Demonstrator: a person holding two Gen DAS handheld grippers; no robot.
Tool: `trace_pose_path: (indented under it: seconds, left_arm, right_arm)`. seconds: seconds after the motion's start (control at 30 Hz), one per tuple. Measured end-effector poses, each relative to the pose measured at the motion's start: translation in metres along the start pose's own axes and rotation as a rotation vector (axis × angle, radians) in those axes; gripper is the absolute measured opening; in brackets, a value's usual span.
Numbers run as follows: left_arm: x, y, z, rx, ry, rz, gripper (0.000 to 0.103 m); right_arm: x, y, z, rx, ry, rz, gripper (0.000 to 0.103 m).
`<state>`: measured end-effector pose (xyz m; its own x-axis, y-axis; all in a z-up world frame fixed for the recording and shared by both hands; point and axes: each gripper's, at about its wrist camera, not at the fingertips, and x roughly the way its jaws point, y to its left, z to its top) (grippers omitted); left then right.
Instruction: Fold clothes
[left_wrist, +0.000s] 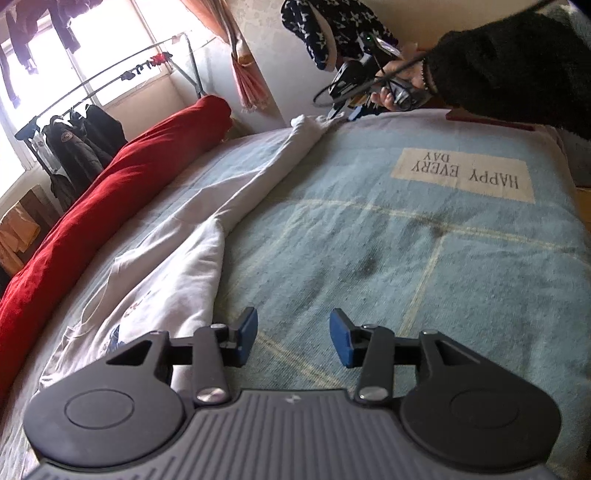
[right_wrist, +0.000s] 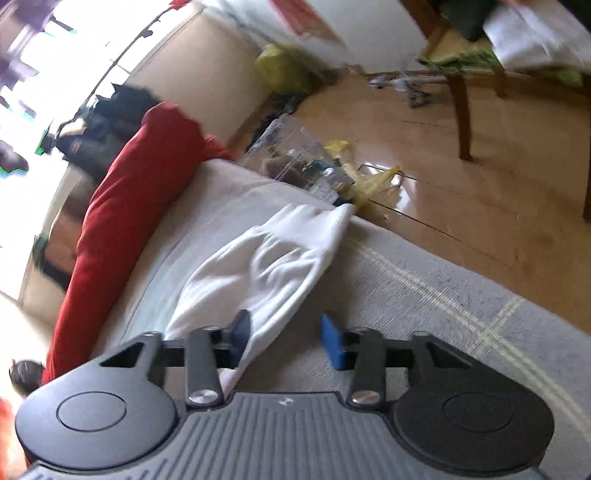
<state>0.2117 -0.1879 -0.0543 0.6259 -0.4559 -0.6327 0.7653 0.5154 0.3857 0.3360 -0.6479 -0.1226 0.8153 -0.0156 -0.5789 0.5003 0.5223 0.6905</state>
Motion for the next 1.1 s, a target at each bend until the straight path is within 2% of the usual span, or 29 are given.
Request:
trace_pose_path:
  seconds: [0.1, 0.13, 0.27, 0.47, 0.6, 0.67, 0.8, 0.83, 0.97, 1.1]
  left_arm:
    - [0.004, 0.001, -0.001, -0.004, 0.015, 0.004, 0.045]
    - [0.005, 0.001, -0.001, -0.005, 0.017, 0.004, 0.045]
    - [0.002, -0.001, -0.001, 0.000, 0.009, 0.005, 0.045]
    - [-0.014, -0.002, 0.000, -0.001, -0.013, 0.021, 0.045]
    - [-0.027, -0.004, -0.001, 0.001, -0.010, 0.027, 0.045]
    - [-0.034, -0.005, -0.002, -0.003, -0.005, 0.037, 0.045]
    - [-0.052, -0.004, -0.005, -0.016, 0.004, 0.059, 0.045]
    - [-0.057, -0.003, -0.007, -0.017, 0.008, 0.069, 0.045]
    - [-0.076, -0.004, -0.020, -0.023, 0.031, 0.110, 0.045]
    - [-0.089, -0.008, -0.039, -0.039, 0.075, 0.153, 0.044]
  right_arm:
    - [0.006, -0.013, 0.002, 0.083, -0.041, 0.021, 0.021]
    - [0.008, -0.018, 0.003, 0.111, -0.054, 0.029, 0.010]
    - [-0.008, -0.018, -0.005, 0.098, -0.100, 0.031, 0.007]
    - [-0.073, -0.002, -0.008, 0.023, -0.154, 0.021, 0.007]
    - [-0.093, 0.005, -0.015, -0.017, -0.124, -0.037, 0.008]
    - [-0.102, 0.009, -0.019, -0.038, -0.107, -0.068, 0.021]
    - [-0.121, 0.017, -0.027, -0.079, -0.073, -0.130, 0.022]
    - [-0.126, 0.019, -0.029, -0.089, -0.064, -0.145, 0.027]
    - [-0.138, 0.054, -0.070, -0.212, 0.044, -0.051, 0.057]
    - [-0.148, 0.098, -0.139, -0.363, 0.191, 0.051, 0.066]
